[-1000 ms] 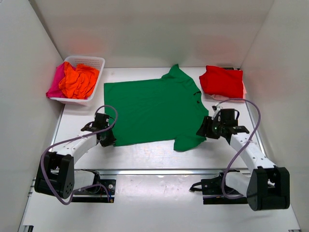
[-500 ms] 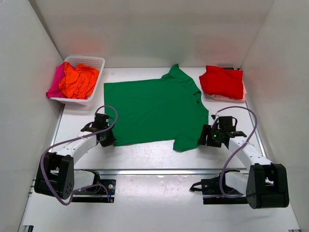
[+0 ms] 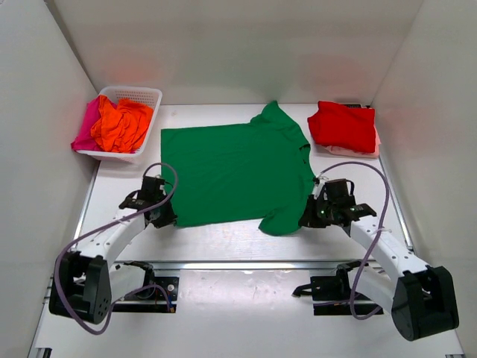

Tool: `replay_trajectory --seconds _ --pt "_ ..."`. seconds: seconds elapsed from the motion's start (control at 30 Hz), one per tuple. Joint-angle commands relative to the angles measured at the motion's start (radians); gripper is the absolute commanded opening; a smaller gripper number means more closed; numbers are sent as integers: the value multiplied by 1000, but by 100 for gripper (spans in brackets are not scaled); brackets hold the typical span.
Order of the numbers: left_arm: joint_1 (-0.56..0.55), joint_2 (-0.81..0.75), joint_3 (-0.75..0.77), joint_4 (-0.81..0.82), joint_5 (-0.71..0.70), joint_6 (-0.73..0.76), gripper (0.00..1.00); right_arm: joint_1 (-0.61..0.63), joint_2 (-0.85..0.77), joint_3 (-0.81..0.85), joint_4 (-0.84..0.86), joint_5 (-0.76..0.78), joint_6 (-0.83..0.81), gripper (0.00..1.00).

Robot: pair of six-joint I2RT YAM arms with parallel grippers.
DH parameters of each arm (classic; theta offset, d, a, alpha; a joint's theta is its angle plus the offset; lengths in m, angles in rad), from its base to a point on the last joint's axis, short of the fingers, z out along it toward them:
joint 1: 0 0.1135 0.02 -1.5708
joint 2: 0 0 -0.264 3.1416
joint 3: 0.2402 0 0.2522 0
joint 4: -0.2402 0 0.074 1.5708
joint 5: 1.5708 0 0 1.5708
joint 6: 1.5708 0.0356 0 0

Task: Fold and stack the t-shirts
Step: Grap the side of the flattened tshirt closest away from the robot with both arms, then fold the flattened tshirt in 1/3 of the way

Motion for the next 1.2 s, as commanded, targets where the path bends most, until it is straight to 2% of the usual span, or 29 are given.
replay_trajectory --seconds 0.0,0.03,0.17,0.27,0.43,0.73,1.03,1.17 --pt "24 -85 37 -79 5 18 0 -25 -27 76 -92 -56 106 0" --pt "33 -116 35 -94 5 15 0 -36 -30 82 -127 -90 93 0" --pt "73 -194 40 -120 5 17 0 -24 -93 142 -290 -30 88 0" --pt "82 -234 44 -146 -28 21 0 -90 -154 147 -377 -79 58 0" --pt "108 -213 43 -122 -35 9 0 -139 -150 160 -410 -142 6 0" --pt "124 -72 94 13 -27 -38 0 -150 119 367 -323 -219 -82 0" --pt "157 193 273 104 4 -41 0 -185 434 628 -301 -239 -134 0" --pt "168 266 330 131 -1 -41 0 -179 513 740 -299 -240 -136 0"
